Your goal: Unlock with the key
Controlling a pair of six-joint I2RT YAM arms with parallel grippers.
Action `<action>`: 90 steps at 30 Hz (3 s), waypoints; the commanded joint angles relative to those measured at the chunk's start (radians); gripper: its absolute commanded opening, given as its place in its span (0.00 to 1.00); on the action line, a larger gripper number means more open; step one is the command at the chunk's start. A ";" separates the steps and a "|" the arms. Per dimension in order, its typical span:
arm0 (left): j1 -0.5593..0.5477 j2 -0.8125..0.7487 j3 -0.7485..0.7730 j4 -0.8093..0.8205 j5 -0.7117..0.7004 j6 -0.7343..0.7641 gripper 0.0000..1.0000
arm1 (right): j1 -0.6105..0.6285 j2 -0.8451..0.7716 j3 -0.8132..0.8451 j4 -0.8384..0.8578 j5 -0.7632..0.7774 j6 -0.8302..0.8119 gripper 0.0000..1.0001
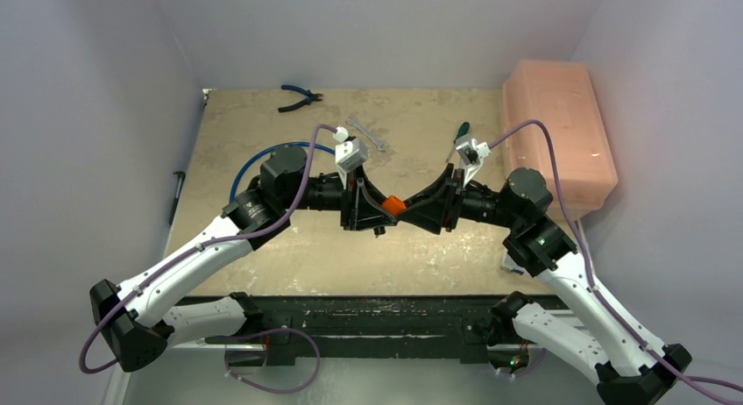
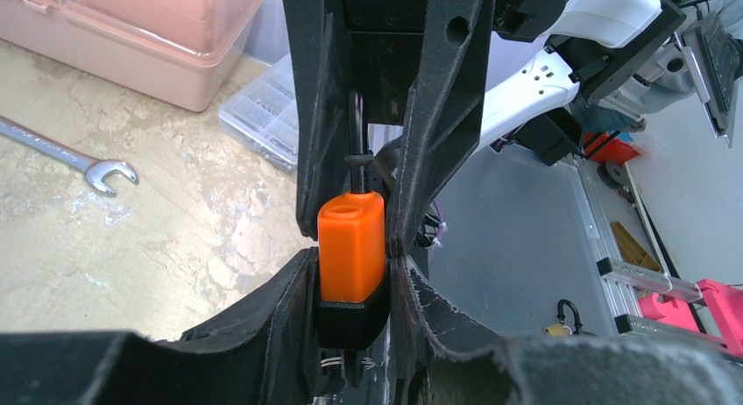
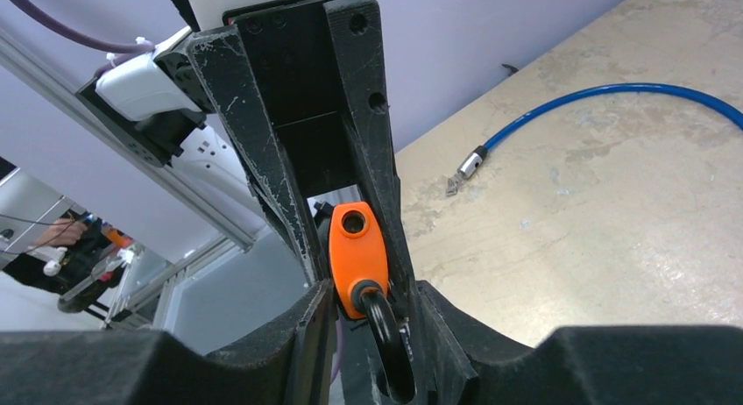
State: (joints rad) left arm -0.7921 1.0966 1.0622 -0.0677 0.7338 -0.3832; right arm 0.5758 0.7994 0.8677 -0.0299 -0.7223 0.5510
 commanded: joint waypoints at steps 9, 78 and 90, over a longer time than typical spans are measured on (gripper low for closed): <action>0.014 -0.006 -0.015 0.112 0.026 -0.007 0.13 | 0.002 0.017 -0.074 0.192 -0.052 0.071 0.00; 0.022 -0.513 -0.401 -0.136 -1.088 0.319 0.98 | -0.017 1.248 0.236 0.450 0.267 0.319 0.05; 0.022 -0.516 -0.401 -0.135 -1.087 0.320 0.98 | -0.120 1.218 0.248 0.307 0.288 0.236 0.80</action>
State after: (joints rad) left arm -0.7734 0.5850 0.6594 -0.2485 -0.3550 -0.0662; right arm 0.5060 2.0403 1.1107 0.3790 -0.4740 0.8585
